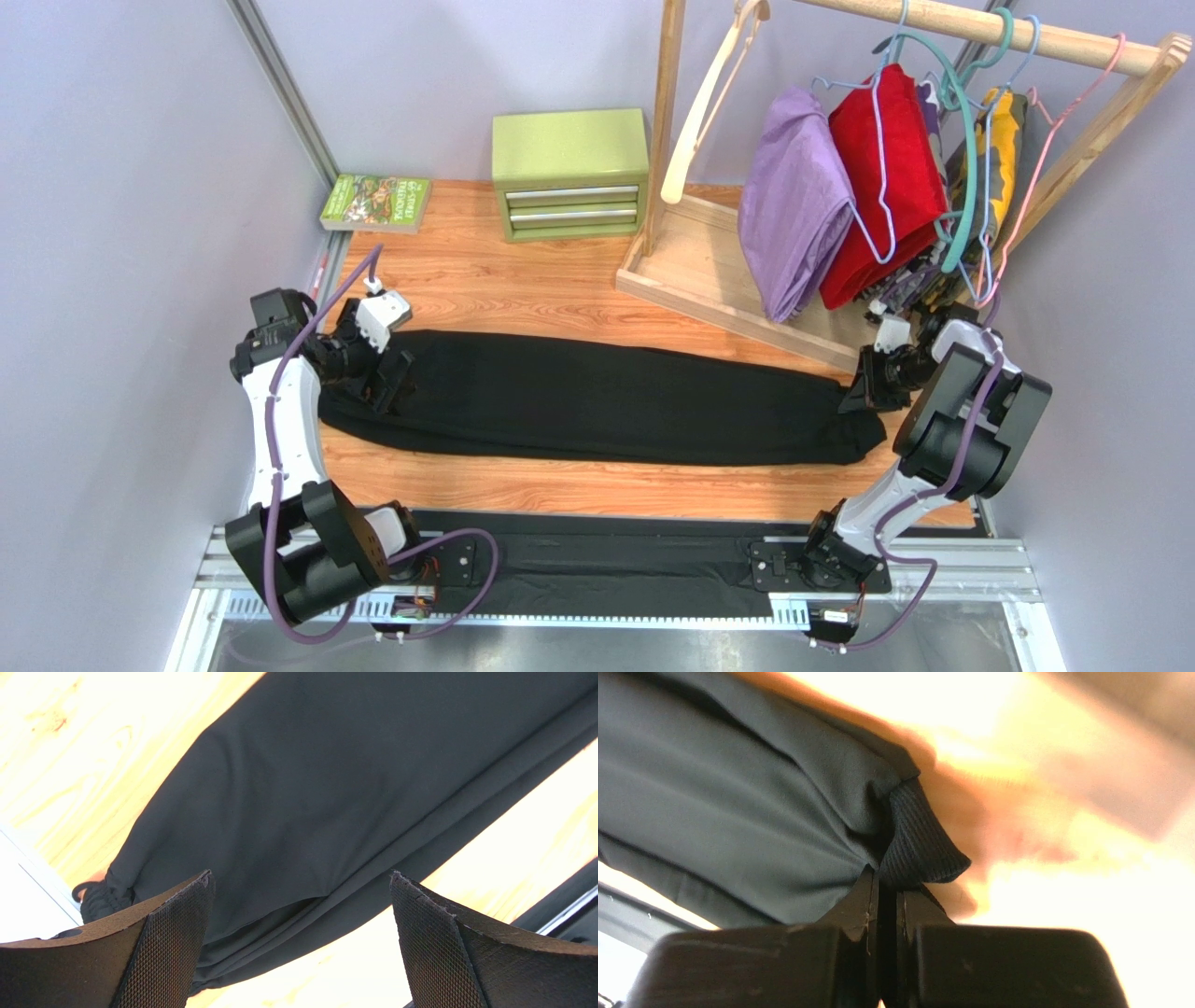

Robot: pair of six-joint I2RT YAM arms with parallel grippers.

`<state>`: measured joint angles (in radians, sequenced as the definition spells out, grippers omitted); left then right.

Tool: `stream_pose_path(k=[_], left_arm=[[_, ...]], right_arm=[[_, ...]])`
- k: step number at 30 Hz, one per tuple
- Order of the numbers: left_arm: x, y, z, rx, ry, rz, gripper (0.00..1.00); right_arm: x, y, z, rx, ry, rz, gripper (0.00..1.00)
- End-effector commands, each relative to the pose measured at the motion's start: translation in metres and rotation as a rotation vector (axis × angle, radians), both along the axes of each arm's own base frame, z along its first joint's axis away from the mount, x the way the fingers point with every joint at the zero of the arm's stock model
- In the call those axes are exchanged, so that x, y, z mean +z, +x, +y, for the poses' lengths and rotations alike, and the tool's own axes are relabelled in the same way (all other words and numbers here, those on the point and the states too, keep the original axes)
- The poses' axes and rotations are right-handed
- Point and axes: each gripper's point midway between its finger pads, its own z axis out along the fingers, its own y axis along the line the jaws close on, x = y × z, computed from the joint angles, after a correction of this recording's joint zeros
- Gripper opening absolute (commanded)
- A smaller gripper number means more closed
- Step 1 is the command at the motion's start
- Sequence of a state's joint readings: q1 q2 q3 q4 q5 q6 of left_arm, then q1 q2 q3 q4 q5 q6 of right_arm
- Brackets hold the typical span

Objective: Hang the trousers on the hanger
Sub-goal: Fold the trousers

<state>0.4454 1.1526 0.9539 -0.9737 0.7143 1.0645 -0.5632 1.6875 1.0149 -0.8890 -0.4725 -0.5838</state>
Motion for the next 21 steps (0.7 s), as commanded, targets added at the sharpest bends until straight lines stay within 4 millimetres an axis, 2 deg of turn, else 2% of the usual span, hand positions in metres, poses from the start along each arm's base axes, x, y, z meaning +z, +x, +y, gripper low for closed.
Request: stream_pose_path(k=[1, 2, 3, 5, 7, 9, 12, 13, 17, 19, 21], left_arm=[[0.017, 0.009, -0.003, 0.058, -0.045, -0.049, 1.0], [0.02, 0.012, -0.002, 0.072, -0.045, -0.058, 1.0], [0.019, 0.012, 0.0, 0.096, -0.047, -0.051, 1.0], [0.023, 0.014, 0.001, 0.114, -0.048, -0.07, 1.0], [0.022, 0.014, -0.001, 0.135, -0.071, -0.063, 1.0], [0.022, 0.016, -0.002, 0.158, -0.093, -0.059, 1.0], [0.02, 0.019, -0.003, 0.191, -0.131, -0.035, 1.0], [0.02, 0.018, -0.003, 0.206, -0.145, -0.023, 1.0], [0.019, 0.016, -0.004, 0.225, -0.157, -0.01, 1.0], [0.019, 0.016, -0.003, 0.241, -0.159, -0.007, 1.0], [0.018, 0.016, -0.002, 0.267, -0.169, 0.011, 1.0]], right_arm=[[0.033, -0.012, -0.02, 0.021, -0.095, -0.039, 0.0], [0.039, -0.016, -0.034, 0.011, -0.154, -0.041, 0.0], [0.052, -0.017, -0.046, 0.005, -0.213, -0.078, 0.0], [0.06, -0.028, -0.068, 0.008, -0.283, -0.082, 0.0], [0.07, -0.038, -0.072, 0.027, -0.299, -0.082, 0.0], [0.076, -0.044, -0.059, 0.05, -0.28, -0.103, 0.0], [0.079, -0.043, -0.032, 0.065, -0.238, -0.138, 0.0], [0.078, -0.045, -0.015, 0.092, -0.221, -0.145, 0.0], [0.083, -0.044, 0.031, 0.094, -0.154, -0.183, 0.0], [0.089, -0.037, 0.046, 0.132, -0.148, -0.245, 0.0], [0.093, -0.032, 0.052, 0.117, -0.161, -0.292, 0.0]])
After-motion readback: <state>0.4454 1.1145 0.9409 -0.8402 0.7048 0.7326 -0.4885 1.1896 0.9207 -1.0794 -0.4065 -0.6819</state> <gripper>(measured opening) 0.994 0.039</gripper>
